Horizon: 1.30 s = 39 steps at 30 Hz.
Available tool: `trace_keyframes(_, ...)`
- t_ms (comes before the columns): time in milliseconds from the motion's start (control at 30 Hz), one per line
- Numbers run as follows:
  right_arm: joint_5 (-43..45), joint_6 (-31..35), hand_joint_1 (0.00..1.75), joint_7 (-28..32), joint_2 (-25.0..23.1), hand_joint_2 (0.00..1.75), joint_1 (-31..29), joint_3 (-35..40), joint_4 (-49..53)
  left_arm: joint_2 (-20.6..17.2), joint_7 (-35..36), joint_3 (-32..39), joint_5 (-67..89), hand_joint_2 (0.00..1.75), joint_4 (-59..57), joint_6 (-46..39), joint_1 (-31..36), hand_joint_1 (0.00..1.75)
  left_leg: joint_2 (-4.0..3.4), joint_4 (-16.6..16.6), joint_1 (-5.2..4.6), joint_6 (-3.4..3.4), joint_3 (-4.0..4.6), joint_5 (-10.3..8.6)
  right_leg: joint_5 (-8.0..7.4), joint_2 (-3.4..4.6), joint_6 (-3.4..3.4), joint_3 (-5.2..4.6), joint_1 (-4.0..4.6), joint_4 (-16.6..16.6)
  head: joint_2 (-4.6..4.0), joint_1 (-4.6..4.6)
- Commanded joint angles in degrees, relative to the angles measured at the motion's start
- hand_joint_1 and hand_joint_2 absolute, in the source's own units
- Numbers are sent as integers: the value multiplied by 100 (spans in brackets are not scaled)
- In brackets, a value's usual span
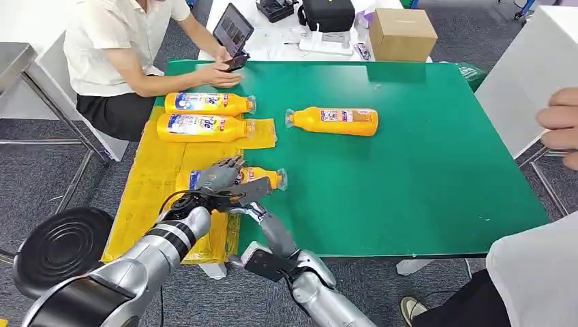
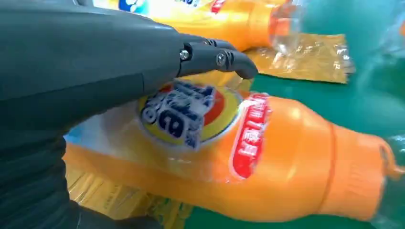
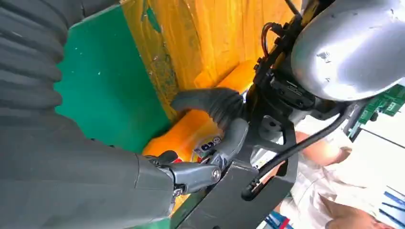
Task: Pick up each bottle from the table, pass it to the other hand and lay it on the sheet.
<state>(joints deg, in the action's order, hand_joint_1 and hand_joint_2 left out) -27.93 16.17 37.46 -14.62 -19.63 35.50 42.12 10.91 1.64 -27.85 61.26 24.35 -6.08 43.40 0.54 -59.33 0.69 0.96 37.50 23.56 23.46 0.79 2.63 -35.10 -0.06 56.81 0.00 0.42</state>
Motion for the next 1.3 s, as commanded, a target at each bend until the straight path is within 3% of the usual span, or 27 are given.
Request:
trace_keyframes(33, -2, 119, 0, 105, 113, 175, -27, -173, -137, -17, -957, 304, -900, 175, 501, -419, -325, 0, -4, 8, -6, 0, -25, 6, 7, -5, -3, 22, -4, -3, 0, -2)
trace_keyframes(133, 19, 163, 0, 147, 119, 175, 20, -160, -112, -244, -1263, 606, -1652, 175, 1138, -458, -699, 0, -15, 11, -7, -1, -29, 7, 6, 5, -4, 23, -5, -6, 0, -2)
trace_keyframes(267, 47, 179, 0, 171, 96, 175, 9, -59, -205, -304, -1708, 1440, -3276, 175, 1300, -68, -888, 0, -29, 10, -5, -3, -33, 11, 5, 15, -5, 24, -3, -5, 0, 0)
trace_keyframes(400, 65, 216, 0, 194, 83, 175, 0, 2, -268, -299, -1888, 1778, -4046, 175, 1346, 265, -968, 0, -24, 8, -3, -3, -28, 8, 5, 11, -6, 20, -1, -3, 0, 0)
trace_keyframes(600, 111, 301, 0, 211, 139, 175, 50, 124, -231, -424, -1997, 1689, -4939, 175, 1824, 744, -1324, 0, -16, 5, -1, 0, -15, 6, 3, 8, -3, 11, -1, -4, 0, 0)
trace_keyframes(733, 141, 434, 0, 239, 257, 175, 147, 152, -104, -527, -1983, 1418, -5250, 175, 2332, 641, -1663, 0, -9, 8, -2, -1, -17, 6, 5, 2, -4, 15, -1, -5, 0, 0)
trace_keyframes(833, -626, 1394, 0, -223, 572, 175, 148, 301, 31, -643, -1984, 1217, -5269, 175, 3010, 447, -2120, 0, -11, 9, -5, -1, -19, 7, 6, 3, -5, 16, -4, -5, 0, 0)
trace_keyframes(967, -614, 1319, 0, -180, 659, 175, 162, 236, 98, -691, -1900, 1153, -5284, 175, 3232, 416, -2262, 0, -14, 16, -9, -1, -44, 14, 13, 0, -6, 39, -6, -10, 0, 0)
trace_keyframes(1000, -616, 1319, 0, -179, 650, 175, 160, 236, 98, -693, -1893, 1156, -5287, 175, 3231, 414, -2248, 0, -8, 10, -4, 0, -15, 5, 4, 1, -3, 12, -3, -8, 0, 2)
trace_keyframes(1067, -1361, 2216, 0, -935, 1042, 175, 244, 42, 372, -835, -1990, 1099, -5168, 175, 4006, 304, -2800, 0, -14, 11, -9, -1, -31, 11, 10, 2, -5, 25, -6, -5, 0, 0)
trace_keyframes(1200, -2060, 2297, 0, -1801, 1600, 175, 758, -1252, 1572, -923, -1915, 1215, -4545, 175, 5653, -238, -4037, 0, -16, 18, -15, 3, -43, 17, 16, 3, -2, 37, -12, -14, 0, -2)
trace_keyframes(1300, -2142, 2127, 0, -1755, 1588, 175, 810, -1425, 1712, -889, -1843, 1188, -4468, 175, 5772, -239, -4079, 0, -9, 5, -15, 4, -26, 21, 20, -4, 0, 24, -12, -3, 0, 2)
